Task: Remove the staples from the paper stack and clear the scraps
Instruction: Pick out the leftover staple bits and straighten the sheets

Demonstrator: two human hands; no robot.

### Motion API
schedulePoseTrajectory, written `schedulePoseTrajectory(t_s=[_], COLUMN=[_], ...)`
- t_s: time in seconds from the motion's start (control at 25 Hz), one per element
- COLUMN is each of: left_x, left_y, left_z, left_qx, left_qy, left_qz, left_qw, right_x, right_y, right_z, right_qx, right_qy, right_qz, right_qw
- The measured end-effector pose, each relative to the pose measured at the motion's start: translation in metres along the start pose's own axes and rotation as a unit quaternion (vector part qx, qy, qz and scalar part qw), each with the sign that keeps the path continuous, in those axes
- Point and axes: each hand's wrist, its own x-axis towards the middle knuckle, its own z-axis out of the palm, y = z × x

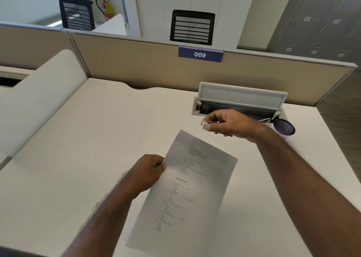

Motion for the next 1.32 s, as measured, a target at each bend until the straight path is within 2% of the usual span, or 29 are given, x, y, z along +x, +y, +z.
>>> schedulePoseTrajectory(t_s=[0.12, 0.24, 0.32, 0.52, 0.68, 1.16, 1.24, 1.28, 1.32], left_x=[0.001, 0.001, 0.0, -0.008, -0.013, -0.015, -0.015, -0.016, -0.017], left_y=[-0.018, -0.034, -0.041, -0.052, -0.054, -0.043, -0.039, -0.037, -0.034], left_z=[-0.007, -0.014, -0.02, -0.031, -0.036, -0.039, -0.039, -0.039, -0.039], left_qx=[-0.029, -0.063, -0.08, -0.096, -0.116, -0.143, -0.153, -0.158, -0.164], left_qy=[0.023, 0.04, 0.052, 0.063, 0.078, 0.075, 0.073, 0.072, 0.071], left_qz=[-0.02, -0.031, -0.036, -0.034, -0.035, -0.023, -0.016, -0.011, -0.003], left_qw=[0.999, 0.997, 0.995, 0.993, 0.99, 0.987, 0.985, 0.985, 0.984], right_x=[0.017, 0.034, 0.041, 0.048, 0.058, 0.058, 0.048, 0.042, 0.034], right_y=[0.044, 0.094, 0.116, 0.148, 0.162, 0.167, 0.157, 0.15, 0.139], right_z=[-0.004, 0.01, 0.025, 0.075, 0.098, 0.107, 0.102, 0.098, 0.094], right_qx=[0.013, 0.001, -0.021, -0.076, -0.088, -0.11, -0.141, -0.12, -0.052], right_qy=[0.131, 0.248, 0.296, 0.319, 0.313, 0.296, 0.308, 0.328, 0.344], right_qz=[0.069, 0.171, 0.216, 0.287, 0.311, 0.359, 0.349, 0.318, 0.267], right_qw=[0.989, 0.954, 0.93, 0.9, 0.893, 0.878, 0.874, 0.881, 0.899])
